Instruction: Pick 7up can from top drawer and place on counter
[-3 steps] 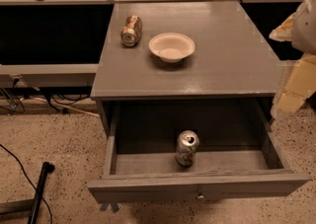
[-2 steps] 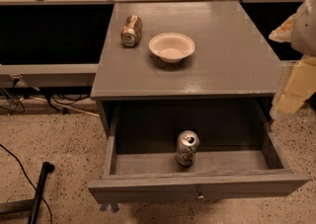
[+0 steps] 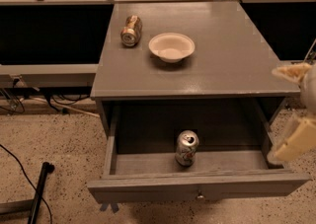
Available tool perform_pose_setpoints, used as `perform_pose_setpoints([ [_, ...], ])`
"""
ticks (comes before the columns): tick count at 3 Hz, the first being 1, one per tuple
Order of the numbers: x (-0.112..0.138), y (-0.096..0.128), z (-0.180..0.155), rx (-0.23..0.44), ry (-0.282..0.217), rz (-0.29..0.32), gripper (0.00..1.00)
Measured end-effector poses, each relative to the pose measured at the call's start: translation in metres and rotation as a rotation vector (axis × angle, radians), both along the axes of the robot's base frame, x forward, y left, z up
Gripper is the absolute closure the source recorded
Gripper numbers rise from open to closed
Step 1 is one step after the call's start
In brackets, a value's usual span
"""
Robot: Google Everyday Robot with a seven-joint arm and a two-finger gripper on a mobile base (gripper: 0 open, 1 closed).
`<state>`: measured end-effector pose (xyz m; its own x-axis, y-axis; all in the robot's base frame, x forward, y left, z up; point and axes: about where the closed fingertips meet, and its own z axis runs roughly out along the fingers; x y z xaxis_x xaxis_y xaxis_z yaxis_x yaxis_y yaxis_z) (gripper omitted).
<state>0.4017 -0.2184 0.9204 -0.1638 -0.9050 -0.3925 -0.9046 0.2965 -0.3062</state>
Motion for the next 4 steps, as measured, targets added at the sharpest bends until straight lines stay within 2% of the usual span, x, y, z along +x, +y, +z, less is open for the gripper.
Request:
perform_pose_setpoints([
  [1,-0.017,-0.015,-0.024,0.052,-0.024,-0.031,0.00],
  [2,-0.006,-0.002,-0.043,0.121,0.033,0.052,0.00],
  [3,0.000,0.032,-0.090,0.337,0.029,0.163,0.00],
  [4,0.007,0.058,-0.109,0.491,-0.030,0.180,0.00],
])
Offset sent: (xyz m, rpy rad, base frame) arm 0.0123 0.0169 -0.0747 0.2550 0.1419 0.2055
